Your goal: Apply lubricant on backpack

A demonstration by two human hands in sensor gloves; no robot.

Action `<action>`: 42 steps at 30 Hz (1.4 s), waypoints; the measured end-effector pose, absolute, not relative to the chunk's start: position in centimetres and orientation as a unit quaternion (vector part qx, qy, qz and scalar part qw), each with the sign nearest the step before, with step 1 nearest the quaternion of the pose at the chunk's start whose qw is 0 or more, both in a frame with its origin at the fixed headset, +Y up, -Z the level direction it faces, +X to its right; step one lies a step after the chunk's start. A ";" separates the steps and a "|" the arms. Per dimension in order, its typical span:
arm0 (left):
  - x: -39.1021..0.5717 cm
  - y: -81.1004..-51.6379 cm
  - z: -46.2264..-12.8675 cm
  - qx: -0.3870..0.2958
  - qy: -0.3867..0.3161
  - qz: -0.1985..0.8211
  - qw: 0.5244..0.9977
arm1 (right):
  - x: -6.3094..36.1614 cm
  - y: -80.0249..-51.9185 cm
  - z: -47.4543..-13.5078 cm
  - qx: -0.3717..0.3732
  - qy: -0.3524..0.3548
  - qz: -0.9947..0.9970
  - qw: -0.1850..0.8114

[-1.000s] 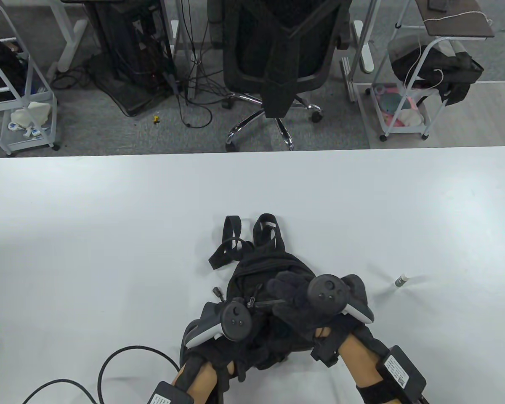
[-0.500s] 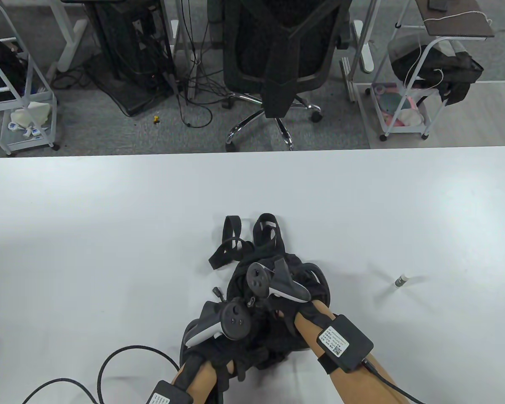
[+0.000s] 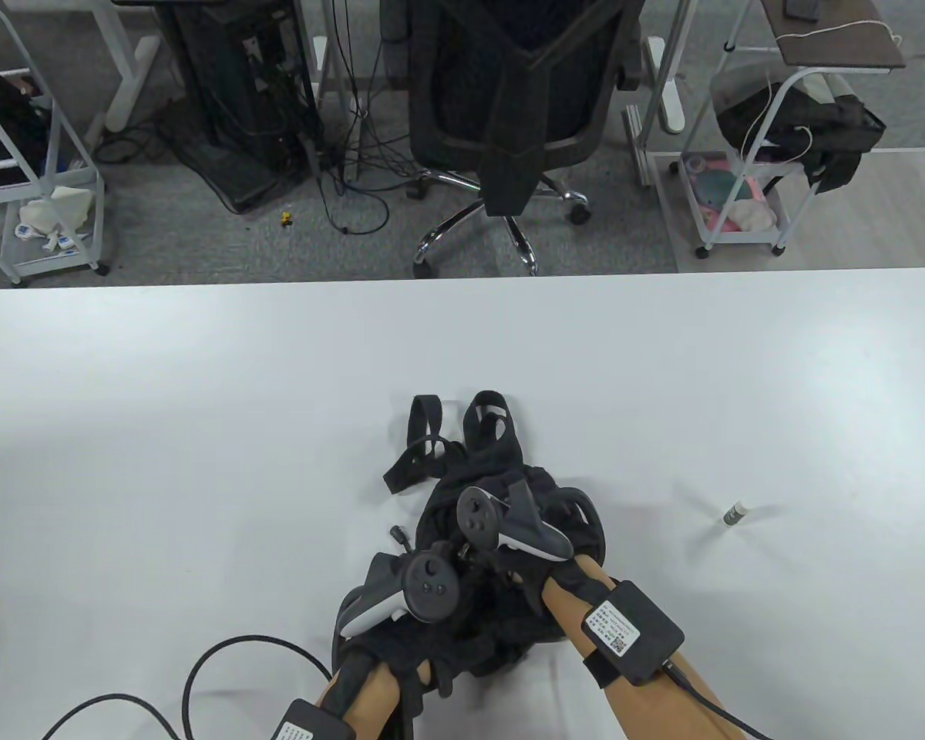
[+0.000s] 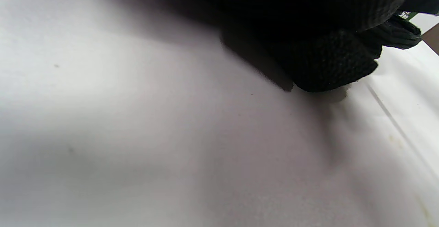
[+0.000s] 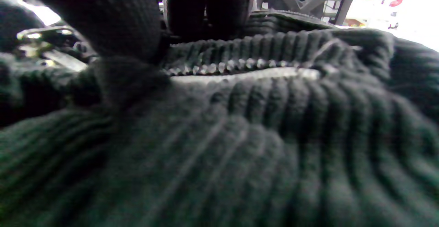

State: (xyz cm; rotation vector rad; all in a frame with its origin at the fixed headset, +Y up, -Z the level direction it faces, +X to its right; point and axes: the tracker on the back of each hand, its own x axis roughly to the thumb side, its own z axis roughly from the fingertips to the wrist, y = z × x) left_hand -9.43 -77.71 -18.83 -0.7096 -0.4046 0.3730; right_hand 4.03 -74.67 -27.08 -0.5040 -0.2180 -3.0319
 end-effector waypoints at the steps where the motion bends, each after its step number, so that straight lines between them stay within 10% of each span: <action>1: -9.5 -77.8 -18.9 -0.339 -0.196 0.182 0.902 | 4.1 -74.6 -26.9 -0.165 -0.064 -0.984 0.032; 42: -8.8 -77.8 -19.3 -0.330 -0.198 0.133 0.913 | 9.0 -72.9 -24.5 -0.144 -0.004 -0.980 0.134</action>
